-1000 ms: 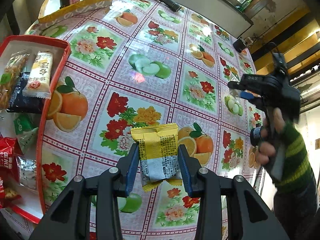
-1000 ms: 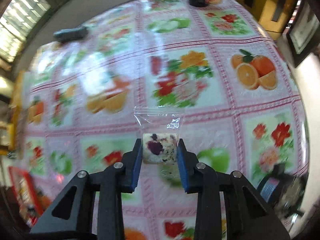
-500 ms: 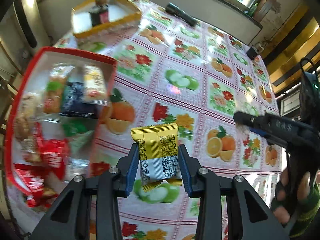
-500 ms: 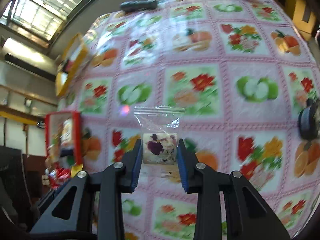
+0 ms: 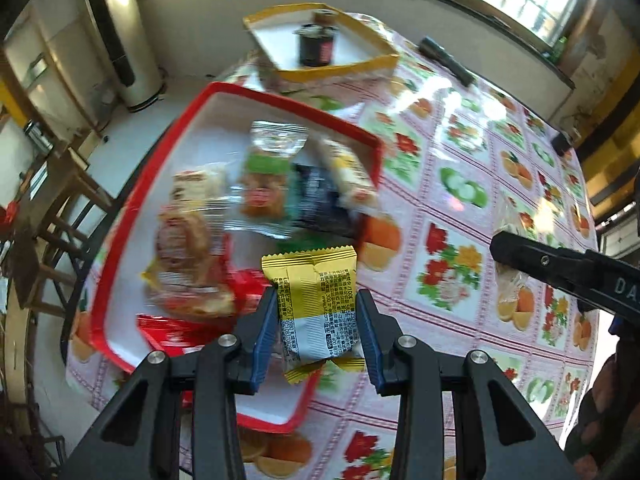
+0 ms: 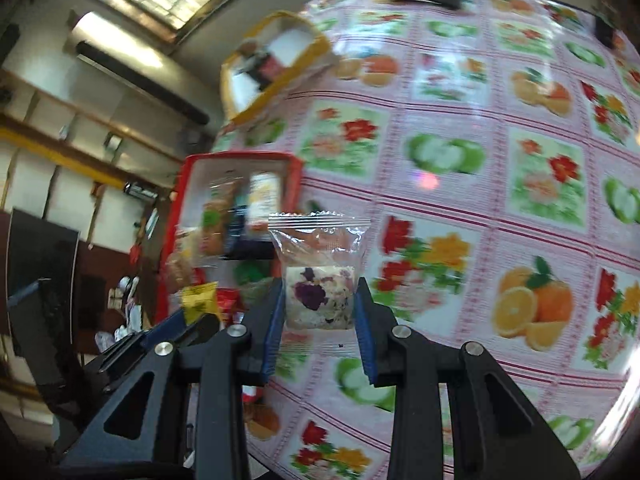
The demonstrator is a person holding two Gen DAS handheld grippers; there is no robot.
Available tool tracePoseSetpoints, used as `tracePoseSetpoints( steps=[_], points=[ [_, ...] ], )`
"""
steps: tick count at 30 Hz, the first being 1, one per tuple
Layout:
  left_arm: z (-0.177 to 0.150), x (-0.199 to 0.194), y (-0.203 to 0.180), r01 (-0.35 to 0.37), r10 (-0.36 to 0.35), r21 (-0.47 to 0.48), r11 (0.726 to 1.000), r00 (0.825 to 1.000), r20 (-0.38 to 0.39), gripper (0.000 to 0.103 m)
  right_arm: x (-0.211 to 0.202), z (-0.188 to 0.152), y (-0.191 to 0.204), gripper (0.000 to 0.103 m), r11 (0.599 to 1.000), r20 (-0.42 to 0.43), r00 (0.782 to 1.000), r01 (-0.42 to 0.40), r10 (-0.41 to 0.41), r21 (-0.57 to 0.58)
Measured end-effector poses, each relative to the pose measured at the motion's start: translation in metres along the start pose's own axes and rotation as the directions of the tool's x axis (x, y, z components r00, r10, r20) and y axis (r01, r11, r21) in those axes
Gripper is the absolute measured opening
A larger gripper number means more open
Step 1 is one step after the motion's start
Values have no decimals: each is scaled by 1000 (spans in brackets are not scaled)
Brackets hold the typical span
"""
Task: Organize snacks
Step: 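Carry the yellow packet and clear cake packet over the tray with both grippers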
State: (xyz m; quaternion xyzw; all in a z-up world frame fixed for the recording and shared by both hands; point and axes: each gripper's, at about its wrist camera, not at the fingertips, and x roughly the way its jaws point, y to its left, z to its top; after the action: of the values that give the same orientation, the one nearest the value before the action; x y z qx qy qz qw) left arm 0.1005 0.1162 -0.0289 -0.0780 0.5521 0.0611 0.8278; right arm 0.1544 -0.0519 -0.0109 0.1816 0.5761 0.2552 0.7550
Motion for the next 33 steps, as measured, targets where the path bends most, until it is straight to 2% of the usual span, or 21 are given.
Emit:
tracePoseSetpoints(
  steps=[15, 22, 33],
  points=[
    [8, 2, 55, -68, 69, -75, 995, 998, 8, 38, 47, 26, 75, 35, 989, -34, 997, -66, 62, -135],
    [10, 9, 64, -79, 79, -78, 994, 997, 5, 38, 80, 44, 100, 35, 979, -62, 996, -75, 64, -191],
    [17, 13, 68, -82, 83, -87, 993, 996, 7, 38, 96, 59, 121, 35, 964, -76, 995, -76, 59, -255]
  ],
)
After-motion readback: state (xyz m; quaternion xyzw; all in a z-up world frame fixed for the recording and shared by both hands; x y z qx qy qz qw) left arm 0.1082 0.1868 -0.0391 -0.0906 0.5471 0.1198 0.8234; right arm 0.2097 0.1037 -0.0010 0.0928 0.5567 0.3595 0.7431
